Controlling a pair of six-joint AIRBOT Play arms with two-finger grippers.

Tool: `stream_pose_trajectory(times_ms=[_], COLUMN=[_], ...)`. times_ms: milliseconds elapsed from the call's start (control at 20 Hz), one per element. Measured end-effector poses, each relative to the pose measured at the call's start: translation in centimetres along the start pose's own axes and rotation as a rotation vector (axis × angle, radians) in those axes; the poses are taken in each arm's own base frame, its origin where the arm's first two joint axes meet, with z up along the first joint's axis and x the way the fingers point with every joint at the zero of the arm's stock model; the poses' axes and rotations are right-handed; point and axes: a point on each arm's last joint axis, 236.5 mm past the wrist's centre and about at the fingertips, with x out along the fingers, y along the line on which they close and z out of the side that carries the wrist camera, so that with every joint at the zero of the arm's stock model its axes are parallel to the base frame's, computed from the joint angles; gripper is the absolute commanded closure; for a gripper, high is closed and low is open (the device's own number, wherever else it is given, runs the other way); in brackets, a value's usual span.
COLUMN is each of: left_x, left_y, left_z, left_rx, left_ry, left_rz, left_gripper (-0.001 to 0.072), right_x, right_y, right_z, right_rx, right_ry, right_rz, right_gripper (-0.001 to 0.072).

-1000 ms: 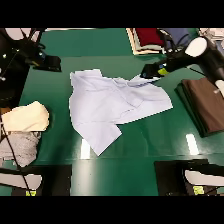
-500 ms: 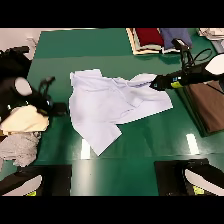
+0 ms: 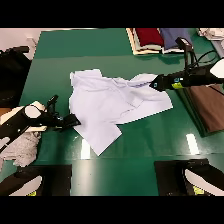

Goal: Fold the shirts.

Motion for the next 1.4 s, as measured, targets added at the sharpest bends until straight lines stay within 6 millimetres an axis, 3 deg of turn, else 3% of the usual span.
stream_pose_trajectory(times_ms=[100, 150, 350, 600, 750, 1000, 1200, 1400], left_x=[0.5, 0.6, -1.4, -6.3, -7.6, -8.2, -8.3, -9.4], left_y=[-0.5, -0.8, -2.8, -4.6, -5.1, -5.3, -5.3, -6.3], left_z=[0.4, 0.6, 3.0, 6.7, 7.5, 7.8, 7.8, 8.4], left_rx=[0.011, 0.020, 0.064, 0.163, 0.185, 0.196, 0.198, 0.215], left_ry=[-0.033, -0.045, -0.118, -0.227, -0.256, -0.265, -0.266, -0.290], left_rz=[-0.010, -0.012, -0.040, -0.027, -0.022, -0.018, -0.018, -0.029], left_gripper=[0.0602, 0.0685, 0.0685, 0.0685, 0.0685, 0.0685, 0.0685, 0.0685], right_x=[0.0, -0.1, -1.0, -0.9, 0.9, 5.1, 7.9, 8.1], right_y=[-0.1, -0.2, -3.8, -13.6, -17.1, -17.9, -17.0, -15.3], right_z=[0.1, 0.1, -1.2, -8.7, -13.1, -14.9, -13.8, -9.8], right_rx=[0.001, 0.006, 0.063, 0.316, 0.472, 0.564, 0.502, 0.358], right_ry=[-0.003, -0.004, 0.041, 0.186, 0.252, 0.287, 0.302, 0.255], right_rz=[-0.001, -0.003, -0.052, -0.170, -0.144, -0.042, -0.017, -0.004], right_gripper=[0.0262, 0.0262, 0.0261, 0.0250, 0.0250, 0.0270, 0.0694, 0.0695])
